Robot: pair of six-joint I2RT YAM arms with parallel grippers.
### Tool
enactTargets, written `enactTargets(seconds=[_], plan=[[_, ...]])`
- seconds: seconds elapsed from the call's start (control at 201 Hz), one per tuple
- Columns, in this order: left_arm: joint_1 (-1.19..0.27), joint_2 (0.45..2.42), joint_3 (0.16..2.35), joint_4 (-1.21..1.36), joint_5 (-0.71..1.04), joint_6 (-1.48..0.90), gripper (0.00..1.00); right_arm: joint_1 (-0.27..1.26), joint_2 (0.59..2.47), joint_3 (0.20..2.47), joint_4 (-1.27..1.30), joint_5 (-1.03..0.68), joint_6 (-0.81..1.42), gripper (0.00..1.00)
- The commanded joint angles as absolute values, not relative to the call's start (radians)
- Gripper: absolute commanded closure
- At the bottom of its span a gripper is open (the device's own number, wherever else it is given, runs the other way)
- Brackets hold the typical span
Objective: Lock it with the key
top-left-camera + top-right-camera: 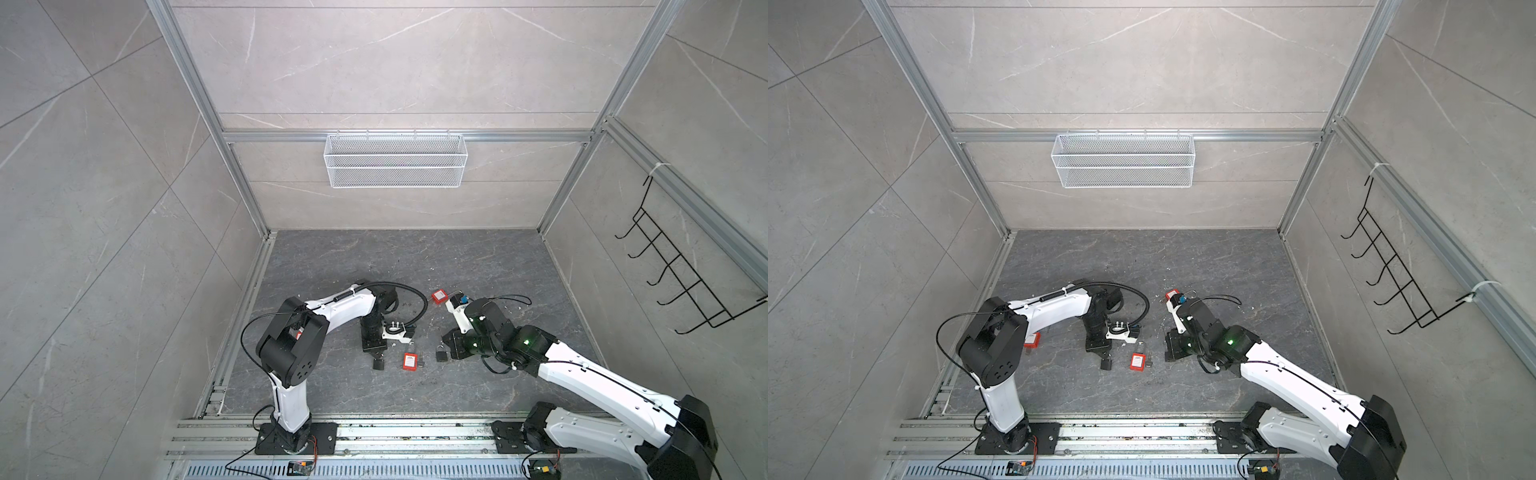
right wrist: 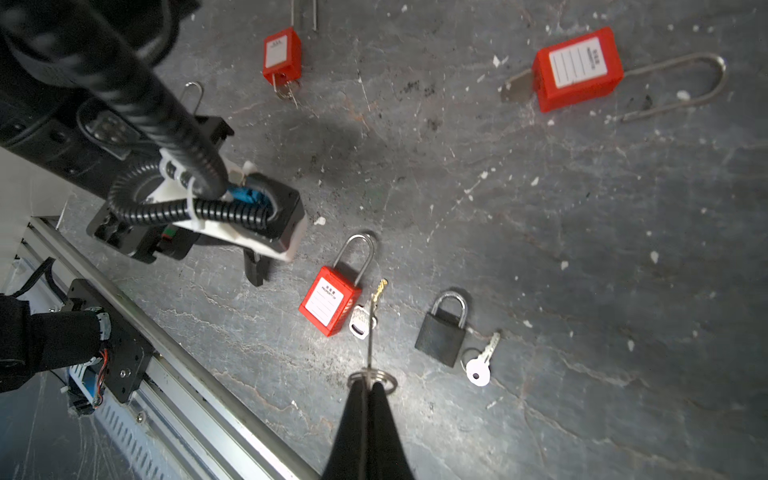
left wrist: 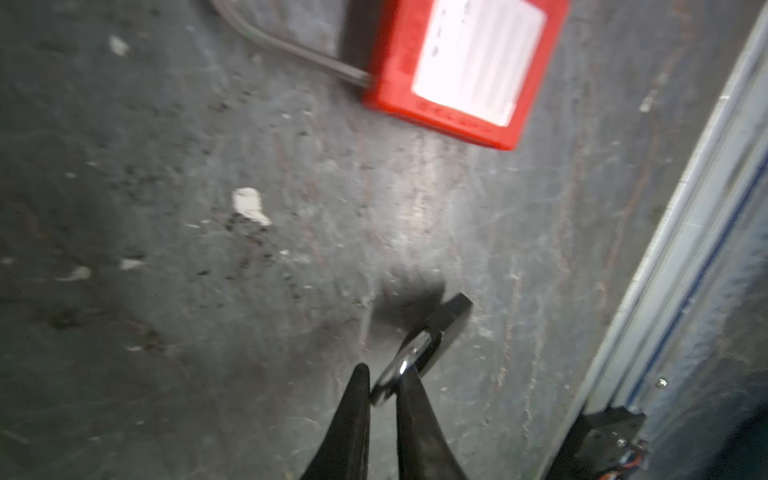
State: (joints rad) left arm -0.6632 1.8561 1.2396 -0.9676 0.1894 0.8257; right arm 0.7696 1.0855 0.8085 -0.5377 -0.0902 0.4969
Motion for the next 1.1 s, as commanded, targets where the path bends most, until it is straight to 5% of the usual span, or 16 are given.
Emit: enactTargets(seconds=[0.0, 0.229, 0.647, 1.095], plan=[[-0.632, 1.862, 1.265, -0.89, 0.169, 0.806, 0.76, 0.782, 1.123, 0.866, -0.63, -0.12, 0.628, 1.0], [-0.58, 1.784, 1.249, -0.793, 0.187, 0.723, 0.7, 0.828, 1.202, 0.925, -0.673, -0.143, 0.758, 1.0], [-0.348, 1.237, 0.847, -0.378, 0.309, 0.214, 0.7, 0.988, 1.599, 1.159, -0.638, -0.219, 0.888, 1.0], [-0.336, 0.824, 0.655, -0.366, 0.121, -0.03, 0.69, 0.999, 1.936, 1.405, -0.745, -0.253, 0.859, 1.0]])
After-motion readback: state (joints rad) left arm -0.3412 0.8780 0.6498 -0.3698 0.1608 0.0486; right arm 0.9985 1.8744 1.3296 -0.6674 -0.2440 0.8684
